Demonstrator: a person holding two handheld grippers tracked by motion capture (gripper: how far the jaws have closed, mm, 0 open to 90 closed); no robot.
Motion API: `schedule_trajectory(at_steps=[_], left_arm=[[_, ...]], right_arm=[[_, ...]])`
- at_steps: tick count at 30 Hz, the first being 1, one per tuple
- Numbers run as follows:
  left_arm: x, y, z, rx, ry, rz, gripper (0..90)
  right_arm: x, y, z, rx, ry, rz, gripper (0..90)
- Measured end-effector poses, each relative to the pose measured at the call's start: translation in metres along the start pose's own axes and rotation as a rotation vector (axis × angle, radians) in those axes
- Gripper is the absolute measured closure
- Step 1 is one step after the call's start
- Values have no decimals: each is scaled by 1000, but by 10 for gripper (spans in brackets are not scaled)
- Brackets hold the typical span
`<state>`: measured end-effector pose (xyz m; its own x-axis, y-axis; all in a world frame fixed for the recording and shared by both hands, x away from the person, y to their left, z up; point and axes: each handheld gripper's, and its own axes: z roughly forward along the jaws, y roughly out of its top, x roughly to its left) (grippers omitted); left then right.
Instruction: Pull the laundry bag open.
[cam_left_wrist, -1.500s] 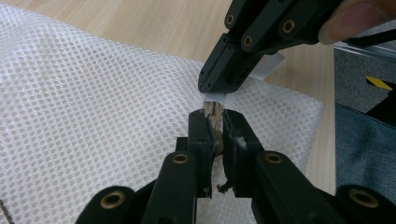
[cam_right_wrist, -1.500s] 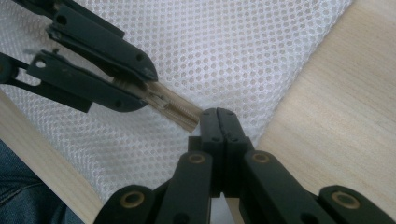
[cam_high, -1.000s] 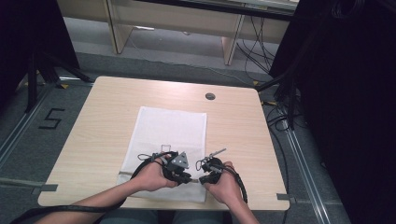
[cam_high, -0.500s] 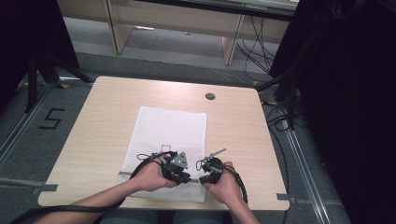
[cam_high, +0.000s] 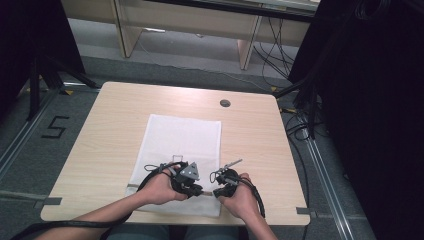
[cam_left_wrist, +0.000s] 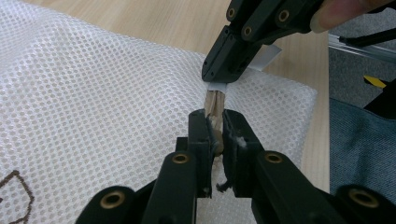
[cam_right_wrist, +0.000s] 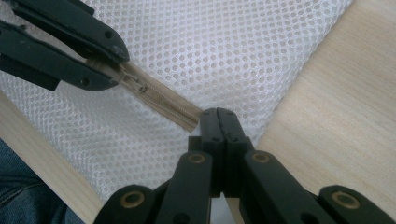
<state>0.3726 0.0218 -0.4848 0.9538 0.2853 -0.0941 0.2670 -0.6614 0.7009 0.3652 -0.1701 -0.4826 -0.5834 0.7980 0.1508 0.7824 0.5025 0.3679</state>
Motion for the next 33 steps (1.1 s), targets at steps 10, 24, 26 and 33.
schedule_trajectory(at_steps=[10, 24, 26, 33], left_arm=[[1, -1, -3, 5, 9, 6, 818], [1, -4, -6, -1, 7, 12, 818], [1, -4, -6, -5, 4, -3, 817], [2, -7, -9, -3, 5, -5, 818]], right_arm=[[-1, 0, 0, -3, 4, -9, 900], [0, 0, 0, -2, 4, -7, 900], [0, 0, 0, -3, 1, -5, 900], [-1, 0, 0, -7, 5, -22, 900]])
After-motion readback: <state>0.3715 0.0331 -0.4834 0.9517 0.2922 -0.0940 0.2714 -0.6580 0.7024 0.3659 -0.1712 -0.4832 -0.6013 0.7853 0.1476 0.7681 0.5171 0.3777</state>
